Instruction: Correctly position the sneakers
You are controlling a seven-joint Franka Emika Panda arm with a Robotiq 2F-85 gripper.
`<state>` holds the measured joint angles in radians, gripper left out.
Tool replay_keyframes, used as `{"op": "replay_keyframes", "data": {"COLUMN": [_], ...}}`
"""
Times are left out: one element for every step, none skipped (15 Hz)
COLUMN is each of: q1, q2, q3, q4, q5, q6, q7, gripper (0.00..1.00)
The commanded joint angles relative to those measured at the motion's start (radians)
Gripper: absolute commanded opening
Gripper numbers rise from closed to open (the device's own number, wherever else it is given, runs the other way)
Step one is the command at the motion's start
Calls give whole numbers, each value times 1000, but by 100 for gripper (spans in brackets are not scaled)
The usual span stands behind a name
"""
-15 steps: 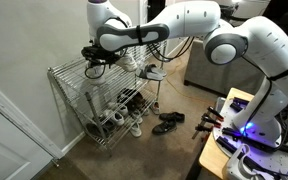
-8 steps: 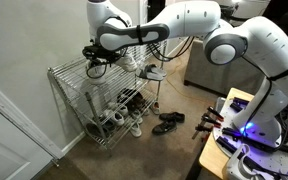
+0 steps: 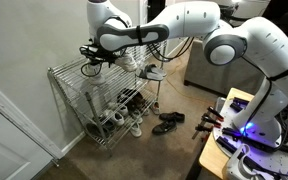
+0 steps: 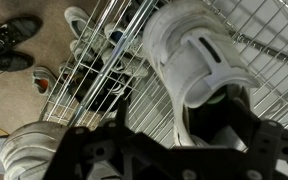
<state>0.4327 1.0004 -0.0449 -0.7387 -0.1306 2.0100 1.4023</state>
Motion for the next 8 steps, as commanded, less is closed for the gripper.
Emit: {"op": "replay_keyframes", "data": {"q1": [5, 8, 7, 6, 3, 1, 0, -2], "q2": [20, 19, 13, 7, 6, 3, 2, 0], "q3": [-17, -24, -22, -18, -12, -11, -11, -10], "q4": [22, 18, 10, 1, 2, 2, 4, 5], "q5": [-4, -15, -24, -36, -39, -44, -49, -53], "q6": [13, -11, -51, -93, -122, -151, -173, -188], "q7": [65, 51, -5, -67, -94, -131, -157, -183], "gripper": [100, 100, 100, 100, 100, 100, 100, 100]}}
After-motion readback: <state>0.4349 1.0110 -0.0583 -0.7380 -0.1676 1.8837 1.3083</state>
